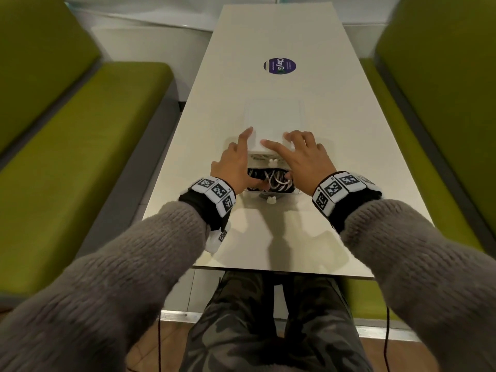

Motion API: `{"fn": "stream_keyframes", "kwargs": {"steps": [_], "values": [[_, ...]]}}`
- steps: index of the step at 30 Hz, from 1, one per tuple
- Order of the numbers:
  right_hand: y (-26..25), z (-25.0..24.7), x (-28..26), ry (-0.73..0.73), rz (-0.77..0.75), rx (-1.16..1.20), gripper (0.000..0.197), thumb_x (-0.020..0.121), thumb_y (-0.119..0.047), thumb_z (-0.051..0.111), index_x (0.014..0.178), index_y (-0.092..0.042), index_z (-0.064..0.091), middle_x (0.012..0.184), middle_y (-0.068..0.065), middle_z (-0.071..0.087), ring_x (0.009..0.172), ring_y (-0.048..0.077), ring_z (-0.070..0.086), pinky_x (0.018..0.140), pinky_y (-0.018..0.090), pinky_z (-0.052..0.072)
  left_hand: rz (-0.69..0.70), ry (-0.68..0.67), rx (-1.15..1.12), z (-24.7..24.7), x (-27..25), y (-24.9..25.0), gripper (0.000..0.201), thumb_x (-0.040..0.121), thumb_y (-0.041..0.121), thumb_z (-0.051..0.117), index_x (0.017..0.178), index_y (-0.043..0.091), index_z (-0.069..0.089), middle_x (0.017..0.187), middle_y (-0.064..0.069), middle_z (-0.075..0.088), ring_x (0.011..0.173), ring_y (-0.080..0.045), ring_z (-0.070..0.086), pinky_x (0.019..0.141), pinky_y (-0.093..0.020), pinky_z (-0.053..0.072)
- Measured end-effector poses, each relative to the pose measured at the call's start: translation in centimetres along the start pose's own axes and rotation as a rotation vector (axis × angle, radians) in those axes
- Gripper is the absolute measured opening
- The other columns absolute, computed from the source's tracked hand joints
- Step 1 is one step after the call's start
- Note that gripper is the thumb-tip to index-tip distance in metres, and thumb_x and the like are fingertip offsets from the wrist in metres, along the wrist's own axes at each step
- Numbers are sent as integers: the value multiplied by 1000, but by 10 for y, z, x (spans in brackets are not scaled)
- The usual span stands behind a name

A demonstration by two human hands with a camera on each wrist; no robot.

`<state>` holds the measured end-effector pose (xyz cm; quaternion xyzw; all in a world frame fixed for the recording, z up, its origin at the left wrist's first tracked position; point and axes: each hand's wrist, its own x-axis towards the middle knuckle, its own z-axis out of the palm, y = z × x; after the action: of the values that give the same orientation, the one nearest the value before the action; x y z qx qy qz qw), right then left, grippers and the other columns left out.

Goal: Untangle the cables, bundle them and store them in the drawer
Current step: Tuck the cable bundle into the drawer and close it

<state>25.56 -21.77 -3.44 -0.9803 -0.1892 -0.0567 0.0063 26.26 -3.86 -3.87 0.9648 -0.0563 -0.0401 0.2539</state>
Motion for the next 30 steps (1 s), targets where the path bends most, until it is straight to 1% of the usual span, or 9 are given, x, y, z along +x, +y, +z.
{"fn": "stream_keyframes", "kwargs": {"steps": [4,7,9,12,15,18,23,28,30], "values": [[-8,-2,0,58,6,-31,86,69,-5,74,143,-29,38,130,21,47,116,40,45,74,46,44,46,87,252,3,-3,2,122,60,49,81,148,25,0,145,-7,23,133,-25,28,95,-52,42],[-7,-8,-1,10,24,25,78,83,-14,65,149,-33,26,143,17,35,130,37,32,88,48,41,180,-65,146,-7,-1,-2,127,59,59,76,149,15,-2,156,-7,-13,145,-24,0,110,-54,27],[-3,-11,-2,-29,19,88,79,87,-30,65,150,-39,18,150,14,27,136,34,23,95,49,40,262,-149,182,-13,-4,-9,133,54,66,73,149,16,-6,155,-4,-24,145,-23,-5,114,-54,19],[2,-17,-5,-190,12,83,108,69,-63,71,149,-45,2,157,8,12,142,30,9,104,53,35,327,-79,249,-13,-6,-18,129,54,63,76,149,20,1,157,-2,-13,145,-23,7,111,-54,25],[-1,-14,-8,-184,14,4,123,60,-56,81,149,-43,-2,157,9,11,143,31,8,102,51,36,349,-8,243,-10,-5,-21,121,57,59,78,149,22,9,158,-1,-2,143,-21,16,112,-48,26],[-3,-8,-6,-116,14,39,114,63,-49,82,150,-42,8,153,10,19,140,31,14,98,50,40,339,37,231,-10,-2,-21,113,60,56,78,148,23,15,157,0,6,141,-21,22,113,-44,22],[-7,3,-4,28,47,96,99,62,-37,86,146,-35,33,142,13,36,132,35,29,89,48,46,353,134,192,-5,0,-19,96,64,41,81,142,18,31,151,-4,24,134,-23,35,104,-44,34],[7,-5,0,-18,5,177,81,78,-40,74,146,-38,30,141,11,34,130,34,26,94,44,46,325,104,70,-9,9,-20,89,69,54,72,141,19,33,142,-2,30,128,-22,39,96,-45,37],[12,-3,0,7,-24,153,78,83,-30,71,147,-40,28,141,13,36,128,35,29,93,45,47,327,135,65,-9,11,-21,81,73,50,70,139,19,36,138,-4,33,124,-23,40,93,-46,38]]}}
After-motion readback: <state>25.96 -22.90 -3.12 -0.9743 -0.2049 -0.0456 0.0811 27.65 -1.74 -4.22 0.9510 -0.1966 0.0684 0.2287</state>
